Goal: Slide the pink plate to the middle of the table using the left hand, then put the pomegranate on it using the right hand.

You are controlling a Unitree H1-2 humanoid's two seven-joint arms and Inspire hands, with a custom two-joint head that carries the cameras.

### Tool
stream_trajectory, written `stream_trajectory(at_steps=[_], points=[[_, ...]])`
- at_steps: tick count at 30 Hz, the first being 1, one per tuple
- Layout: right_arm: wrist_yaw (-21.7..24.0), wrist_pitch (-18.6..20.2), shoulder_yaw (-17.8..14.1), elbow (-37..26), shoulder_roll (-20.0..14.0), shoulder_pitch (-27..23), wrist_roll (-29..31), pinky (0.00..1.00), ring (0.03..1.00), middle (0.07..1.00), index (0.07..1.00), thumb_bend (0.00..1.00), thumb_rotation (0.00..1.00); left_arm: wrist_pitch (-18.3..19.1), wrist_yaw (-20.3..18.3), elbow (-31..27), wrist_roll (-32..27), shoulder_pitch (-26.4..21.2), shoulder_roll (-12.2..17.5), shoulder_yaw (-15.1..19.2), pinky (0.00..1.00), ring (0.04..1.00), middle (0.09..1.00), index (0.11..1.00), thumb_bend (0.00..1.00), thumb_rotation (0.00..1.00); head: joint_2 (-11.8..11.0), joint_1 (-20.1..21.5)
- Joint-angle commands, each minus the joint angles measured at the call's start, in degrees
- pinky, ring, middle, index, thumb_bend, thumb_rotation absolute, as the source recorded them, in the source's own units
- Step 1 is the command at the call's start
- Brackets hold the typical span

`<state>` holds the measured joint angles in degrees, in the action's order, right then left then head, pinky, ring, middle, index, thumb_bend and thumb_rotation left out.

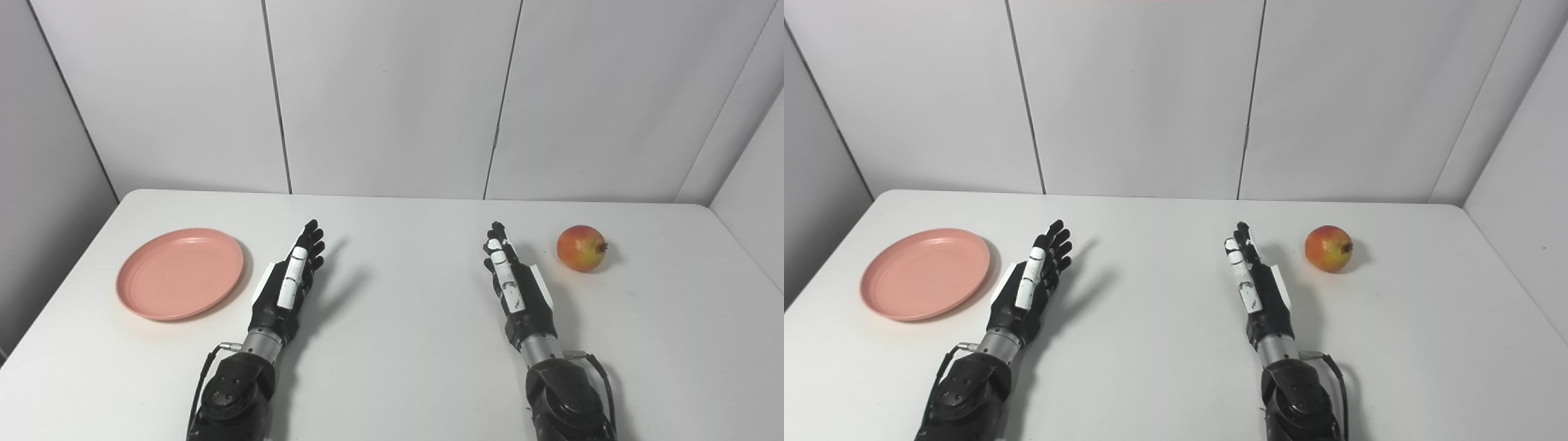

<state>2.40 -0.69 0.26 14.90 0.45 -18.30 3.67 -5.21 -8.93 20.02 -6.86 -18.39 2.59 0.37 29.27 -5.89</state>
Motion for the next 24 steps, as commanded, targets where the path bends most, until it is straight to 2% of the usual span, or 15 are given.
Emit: stream_trajectory(at_steps=[1, 2, 3, 5, 9, 14, 24], points=[[1.8, -4.9, -0.8, -1.1, -1.5, -1.8, 1.4, 1.0, 0.999, 1.0, 1.0, 0.51, 0.91, -2.3, 1.2, 1.4, 1.6, -1.0, -1.4, -0.8, 1.0, 1.0, 1.0, 1.0, 0.6, 1.0, -1.3, -3.7], [2.2, -5.2, -1.0, -1.0, -2.1, -1.6, 1.5, 1.0, 1.0, 1.0, 1.0, 0.51, 0.91, -3.2, 1.8, 2.4, 2.5, -1.3, -1.9, -1.1, 1.0, 1.0, 1.0, 1.0, 0.6, 1.0, -2.9, -6.8], [2.4, -5.4, -1.1, -1.0, -2.4, -1.4, 1.7, 1.0, 0.997, 1.0, 1.0, 0.48, 0.93, -3.9, 2.3, 3.2, 3.2, -1.4, -2.3, -1.4, 1.0, 1.0, 1.0, 1.0, 0.6, 1.0, -2.9, -6.8], [3.3, -6.2, -1.7, -0.2, -3.2, -1.2, 2.6, 1.0, 0.995, 1.0, 1.0, 0.46, 0.94, -5.5, 4.0, 5.0, 5.5, -1.9, -3.1, -2.1, 1.0, 1.0, 1.0, 1.0, 0.6, 1.0, -5.1, -11.6], [4.8, -7.9, -2.5, 1.2, -4.1, -1.0, 4.5, 1.0, 0.997, 1.0, 1.0, 0.46, 0.9, -7.0, 6.1, 6.9, 7.8, -2.5, -4.4, -3.1, 1.0, 1.0, 1.0, 1.0, 0.57, 1.0, -6.7, -14.1], [5.3, -8.4, -2.9, 1.9, -4.6, -1.0, 5.1, 1.0, 1.0, 1.0, 1.0, 0.44, 0.9, -8.5, 6.6, 8.8, 7.4, -3.1, -5.7, -2.6, 1.0, 1.0, 1.0, 1.0, 0.59, 1.0, -7.3, -14.6], [6.0, -10.7, -3.5, 4.5, -4.9, -1.6, 5.3, 1.0, 1.0, 1.0, 1.0, 0.39, 0.91, -13.1, 8.1, 12.2, 7.5, -4.4, -6.0, -1.8, 0.97, 1.0, 1.0, 1.0, 0.55, 1.0, -8.5, -13.8]])
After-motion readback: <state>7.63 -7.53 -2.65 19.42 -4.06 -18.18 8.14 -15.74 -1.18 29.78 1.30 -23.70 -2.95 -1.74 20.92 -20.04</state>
